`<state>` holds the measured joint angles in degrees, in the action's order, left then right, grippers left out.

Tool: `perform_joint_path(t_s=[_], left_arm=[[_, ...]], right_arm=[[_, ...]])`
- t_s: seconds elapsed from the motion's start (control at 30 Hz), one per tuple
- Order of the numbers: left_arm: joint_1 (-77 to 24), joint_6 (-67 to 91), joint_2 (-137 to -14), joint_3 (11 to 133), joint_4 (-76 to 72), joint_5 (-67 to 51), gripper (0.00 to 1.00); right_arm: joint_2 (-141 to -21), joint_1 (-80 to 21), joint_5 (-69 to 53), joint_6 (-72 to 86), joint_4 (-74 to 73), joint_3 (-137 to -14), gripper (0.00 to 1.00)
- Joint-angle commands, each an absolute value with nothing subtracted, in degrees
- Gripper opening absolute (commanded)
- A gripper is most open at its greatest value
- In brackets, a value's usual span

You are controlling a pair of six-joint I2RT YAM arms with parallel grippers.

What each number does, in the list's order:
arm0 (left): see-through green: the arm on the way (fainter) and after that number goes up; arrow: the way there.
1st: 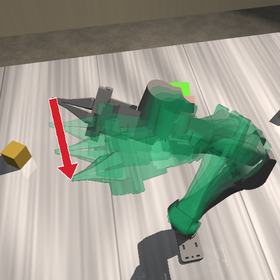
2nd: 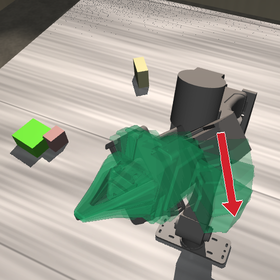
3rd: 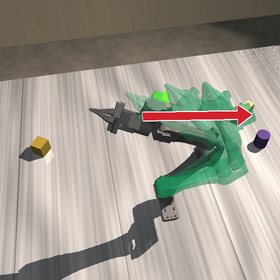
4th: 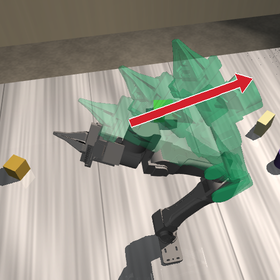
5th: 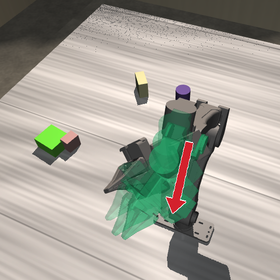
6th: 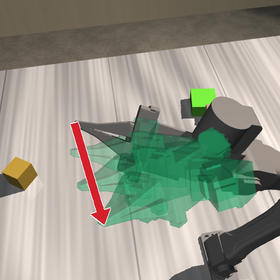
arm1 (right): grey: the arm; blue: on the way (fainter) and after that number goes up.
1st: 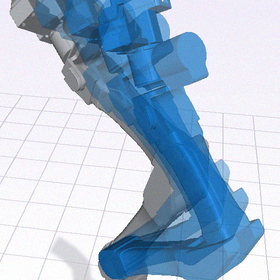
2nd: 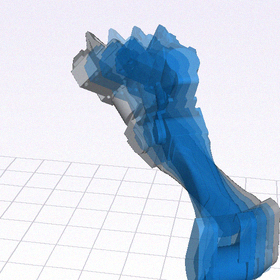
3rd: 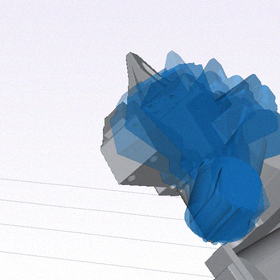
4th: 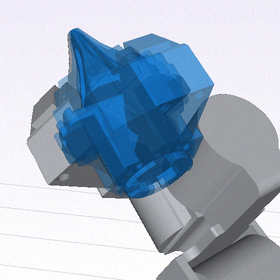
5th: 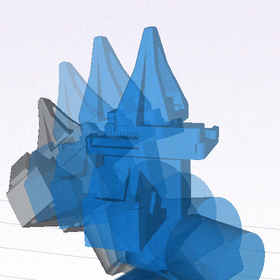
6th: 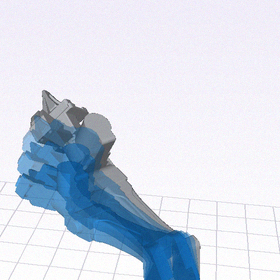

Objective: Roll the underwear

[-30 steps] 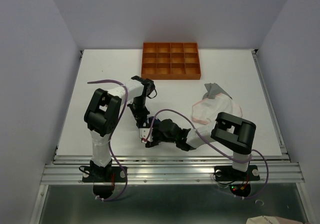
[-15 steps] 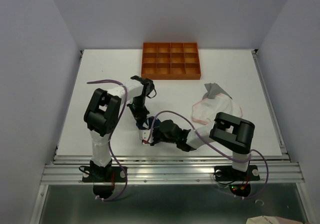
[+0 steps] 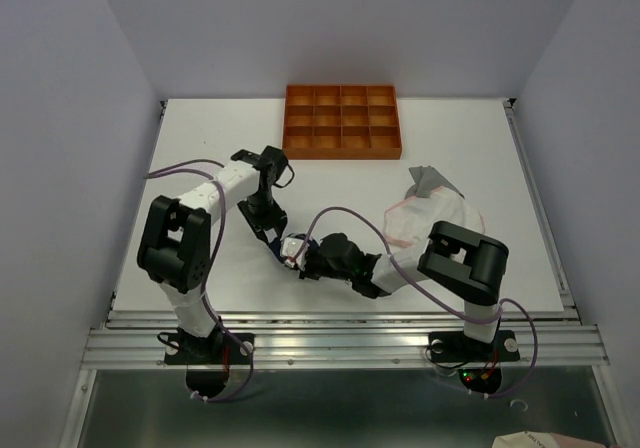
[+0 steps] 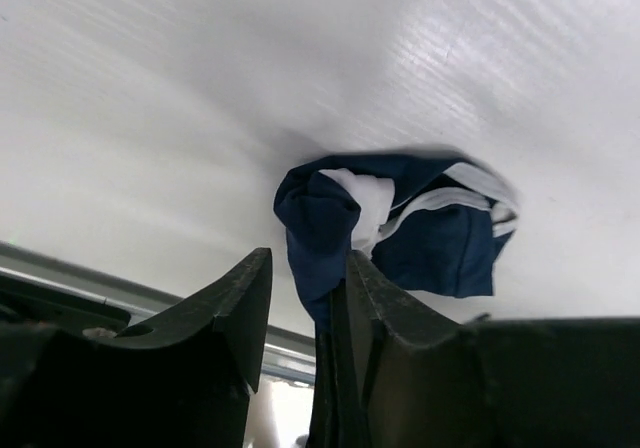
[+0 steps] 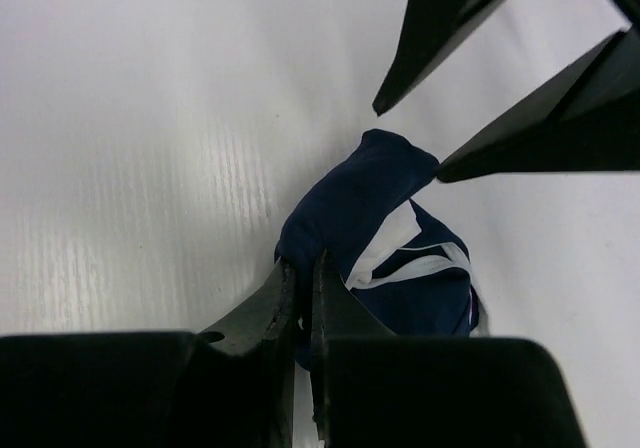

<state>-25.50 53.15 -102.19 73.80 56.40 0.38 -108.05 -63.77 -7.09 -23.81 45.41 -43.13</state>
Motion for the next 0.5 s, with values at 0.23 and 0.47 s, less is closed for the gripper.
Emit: perform_joint_path(t_s=[0.23,0.47], left_arm=[[-20.9,54.4,-90.4,66.7,50.2,2.5,0.57],[-21.1,54.9,-83.9,57.0,43.0,-3.5,0.6]], right_arm=[[-110.5,-62.8,-10.5,-1.0,51.1,-43.9,0.01],[-110.9,-61.7,-6.2,12.1,54.3,-42.4,0.01]])
